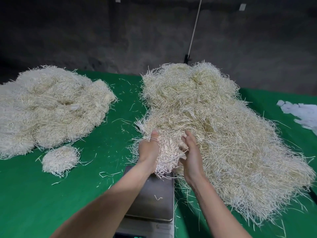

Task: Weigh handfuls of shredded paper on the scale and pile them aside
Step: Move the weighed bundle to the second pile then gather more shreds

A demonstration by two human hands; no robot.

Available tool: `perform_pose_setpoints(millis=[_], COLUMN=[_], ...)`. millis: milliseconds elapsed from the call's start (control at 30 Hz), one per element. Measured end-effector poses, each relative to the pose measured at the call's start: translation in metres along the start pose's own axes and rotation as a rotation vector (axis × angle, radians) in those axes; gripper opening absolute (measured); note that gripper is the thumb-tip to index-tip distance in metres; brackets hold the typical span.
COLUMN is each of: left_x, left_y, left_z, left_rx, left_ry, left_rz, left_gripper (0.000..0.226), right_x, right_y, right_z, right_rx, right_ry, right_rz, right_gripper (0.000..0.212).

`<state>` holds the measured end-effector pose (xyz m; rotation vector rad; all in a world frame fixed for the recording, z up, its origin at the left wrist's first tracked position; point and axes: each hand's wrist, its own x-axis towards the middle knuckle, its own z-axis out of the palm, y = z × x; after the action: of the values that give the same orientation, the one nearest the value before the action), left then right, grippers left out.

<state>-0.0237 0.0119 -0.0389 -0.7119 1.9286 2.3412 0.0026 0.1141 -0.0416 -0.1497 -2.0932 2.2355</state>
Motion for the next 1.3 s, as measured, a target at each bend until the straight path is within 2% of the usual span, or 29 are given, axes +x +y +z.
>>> perform_pose_setpoints(millis=[67,100,133,233,333,433,500,600,667,733,800,867,1000,1067,1167,1233,1300], left_x=[-0.007,-0.013,-0.018,-0.024,-0.012,-0.016,-0.011,-0.014,-0.022,-0.017,-0.006,-0.002,-0.017,-0.008,0.014,0.02,0.024], left_y=[-0.002,-0.003,-0.004,0.014,0.022,0.017,0.012,-0.002,-0.012,-0.013,-0.004,-0.002,-0.012,-0.004,0.006,0.01,0.011], left_z=[0.002,0.006,0.009,0.009,0.002,0.004,0.001,-0.013,-0.014,-0.009,-0.009,-0.01,-0.009,-0.024,-0.053,-0.068,-0.078], left_rx=[0.088,0.103,0.104,0.037,0.04,0.362,0.444,0.098,-0.132,-0.262,-0.232,-0.184,-0.011,-0.063,-0.191,-0.153,-0.111], left_ry=[-0.056,-0.127,-0.188,-0.138,-0.031,-0.148,-0.217,-0.309,-0.277,-0.18,-0.009,0.083,-0.01,-0.008,0.077,0.12,0.123], left_rz=[0.105,0.151,0.169,0.088,0.33,0.463,0.427,0.228,-0.048,-0.212,-0.187,-0.109,-0.025,-0.072,-0.092,-0.076,-0.085], left_gripper=[0.026,0.025,0.029,0.059,0.044,0.038,0.044,0.057,0.076,0.073,0.058,0.05,0.042,0.042,0.038,0.035,0.036], right_x=[-0.008,-0.006,-0.001,0.01,-0.004,0.009,0.021,0.027,0.028,0.015,-0.011,-0.021,-0.004,-0.01,-0.019,-0.015,-0.014], right_y=[-0.007,-0.009,-0.012,-0.014,-0.01,-0.009,-0.009,-0.01,-0.012,-0.003,0.016,0.026,0.019,0.022,0.021,0.016,0.016], right_z=[0.012,0.017,0.018,0.021,0.039,0.036,0.028,0.023,0.027,0.035,0.049,0.052,0.039,0.045,0.064,0.067,0.067], right_rx=[-0.364,-0.551,-0.633,-0.379,-0.357,-0.341,-0.346,-0.202,-0.117,-0.194,-0.374,-0.476,-0.486,-0.5,-0.297,-0.189,-0.128], right_ry=[-0.116,-0.159,-0.194,-0.155,-0.058,0.105,0.179,0.314,0.307,0.286,0.243,0.205,0.232,0.126,-0.059,-0.056,-0.058], right_rz=[-0.255,-0.326,-0.332,-0.185,-0.325,-0.264,-0.206,-0.073,0.011,-0.039,-0.238,-0.32,-0.204,-0.19,-0.031,0.054,0.064], right_gripper=[0.041,0.043,0.043,0.043,0.02,0.037,0.033,0.029,0.031,0.035,0.037,0.037,0.032,0.028,0.025,0.017,0.009])
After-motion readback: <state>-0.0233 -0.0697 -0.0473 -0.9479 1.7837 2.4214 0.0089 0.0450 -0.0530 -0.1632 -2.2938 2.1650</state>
